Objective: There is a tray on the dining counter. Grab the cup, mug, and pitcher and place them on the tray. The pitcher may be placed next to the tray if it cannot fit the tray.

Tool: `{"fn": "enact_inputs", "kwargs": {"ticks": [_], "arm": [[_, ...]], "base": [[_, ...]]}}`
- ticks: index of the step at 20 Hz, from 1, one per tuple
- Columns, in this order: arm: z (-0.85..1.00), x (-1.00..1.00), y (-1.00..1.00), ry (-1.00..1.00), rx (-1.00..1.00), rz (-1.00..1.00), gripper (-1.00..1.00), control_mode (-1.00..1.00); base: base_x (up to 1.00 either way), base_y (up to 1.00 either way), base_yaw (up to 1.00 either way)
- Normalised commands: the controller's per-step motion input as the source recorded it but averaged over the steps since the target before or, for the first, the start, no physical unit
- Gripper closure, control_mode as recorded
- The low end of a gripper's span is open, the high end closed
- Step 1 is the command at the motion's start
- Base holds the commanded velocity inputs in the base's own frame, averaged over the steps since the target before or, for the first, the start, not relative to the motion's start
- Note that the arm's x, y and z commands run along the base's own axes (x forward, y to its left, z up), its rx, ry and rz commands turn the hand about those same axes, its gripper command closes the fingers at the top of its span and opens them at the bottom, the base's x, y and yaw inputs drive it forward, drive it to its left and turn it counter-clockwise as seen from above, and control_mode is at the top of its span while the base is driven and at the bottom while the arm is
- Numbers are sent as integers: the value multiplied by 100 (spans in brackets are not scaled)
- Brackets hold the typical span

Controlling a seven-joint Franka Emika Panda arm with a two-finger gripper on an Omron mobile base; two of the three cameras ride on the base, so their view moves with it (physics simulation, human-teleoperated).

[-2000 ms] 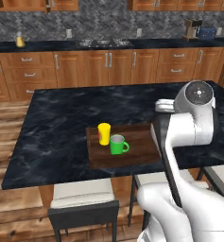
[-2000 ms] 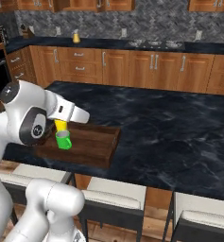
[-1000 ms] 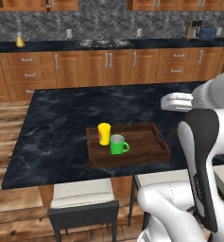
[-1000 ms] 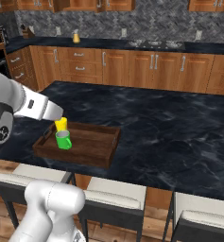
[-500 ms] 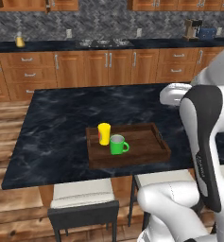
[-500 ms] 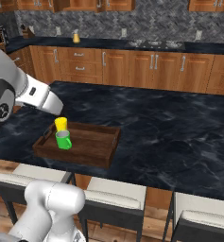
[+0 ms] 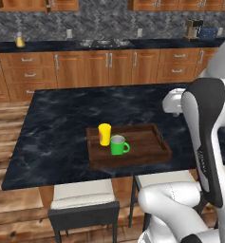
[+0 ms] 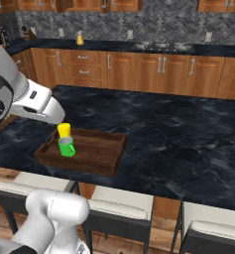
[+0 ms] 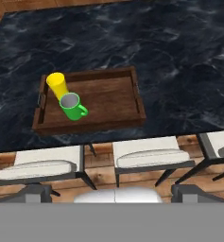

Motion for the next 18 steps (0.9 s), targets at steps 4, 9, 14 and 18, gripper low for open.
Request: {"fn": "enact_inputs", "kwargs": {"ticks": [4, 9, 14, 18], "arm": [[-37, -23, 0, 0, 0, 4, -100, -100], [-32, -7, 0, 0, 0, 3, -100, -100], [-19, 0, 0, 0, 0, 2, -100, 100], [0, 0, 0, 0, 0, 0, -100, 100]], "base": [[0, 0, 0], [0, 0, 0], [-2, 0, 1], [-32, 37, 0]]}}
